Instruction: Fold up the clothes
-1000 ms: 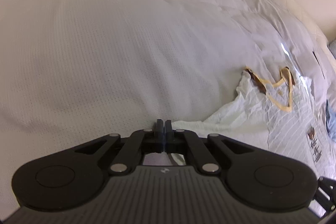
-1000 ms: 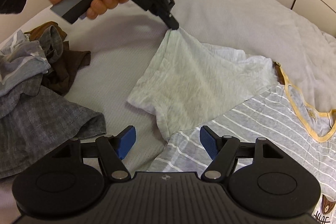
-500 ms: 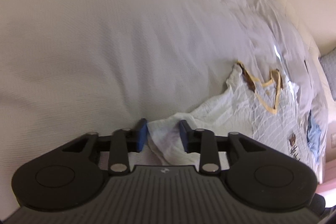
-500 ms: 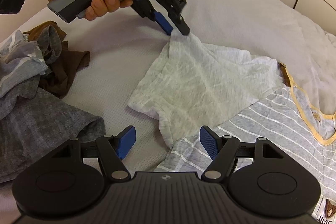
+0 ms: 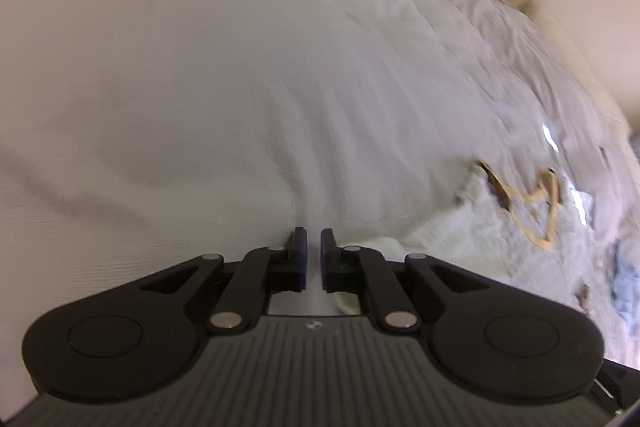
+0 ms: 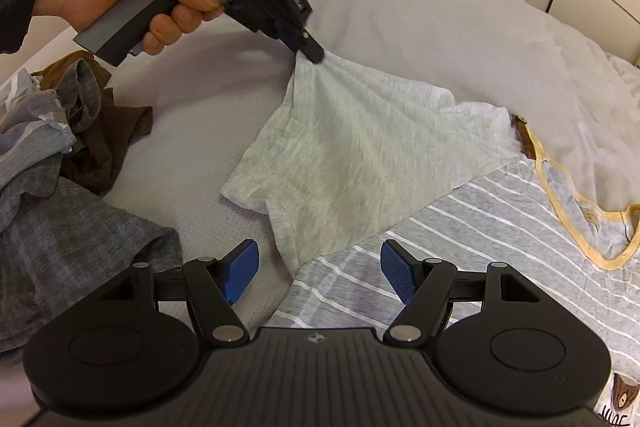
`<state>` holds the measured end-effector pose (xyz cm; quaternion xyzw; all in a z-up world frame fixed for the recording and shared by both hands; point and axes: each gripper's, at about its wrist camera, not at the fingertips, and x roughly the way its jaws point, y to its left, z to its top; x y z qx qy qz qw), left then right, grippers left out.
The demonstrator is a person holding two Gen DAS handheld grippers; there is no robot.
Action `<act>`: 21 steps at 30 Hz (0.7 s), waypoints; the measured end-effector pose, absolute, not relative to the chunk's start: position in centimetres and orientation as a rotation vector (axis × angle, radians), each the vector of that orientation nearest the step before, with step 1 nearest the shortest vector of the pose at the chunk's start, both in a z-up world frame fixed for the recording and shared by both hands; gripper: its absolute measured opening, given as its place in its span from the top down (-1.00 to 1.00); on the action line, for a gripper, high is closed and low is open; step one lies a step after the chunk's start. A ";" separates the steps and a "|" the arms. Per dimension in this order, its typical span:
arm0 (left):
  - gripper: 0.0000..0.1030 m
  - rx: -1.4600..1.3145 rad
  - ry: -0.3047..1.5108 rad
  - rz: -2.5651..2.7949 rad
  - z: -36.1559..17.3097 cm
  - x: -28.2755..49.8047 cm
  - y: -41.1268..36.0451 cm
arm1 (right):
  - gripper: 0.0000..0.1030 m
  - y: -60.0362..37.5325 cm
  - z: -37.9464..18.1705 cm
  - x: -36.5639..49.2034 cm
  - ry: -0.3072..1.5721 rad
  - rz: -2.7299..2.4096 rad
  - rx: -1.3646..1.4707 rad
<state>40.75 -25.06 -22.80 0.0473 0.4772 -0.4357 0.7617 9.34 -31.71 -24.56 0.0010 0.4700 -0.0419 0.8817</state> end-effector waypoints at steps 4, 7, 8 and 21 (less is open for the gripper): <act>0.87 0.099 1.020 -1.048 -21.1 37.1 -24.9 | -0.35 -31.9 -24.7 8.8 0.987 -0.096 0.013; 0.85 0.159 1.073 -1.194 -21.8 33.0 -26.4 | -0.35 -31.9 -24.9 8.4 0.999 -0.103 0.024; 0.79 0.200 1.090 -1.235 -22.3 31.7 -27.1 | -0.35 -31.8 -25.1 8.2 1.006 -0.101 0.031; 0.86 0.431 1.062 -1.052 -21.2 30.8 -24.9 | -0.35 -32.1 -23.8 2.3 1.032 -0.118 0.100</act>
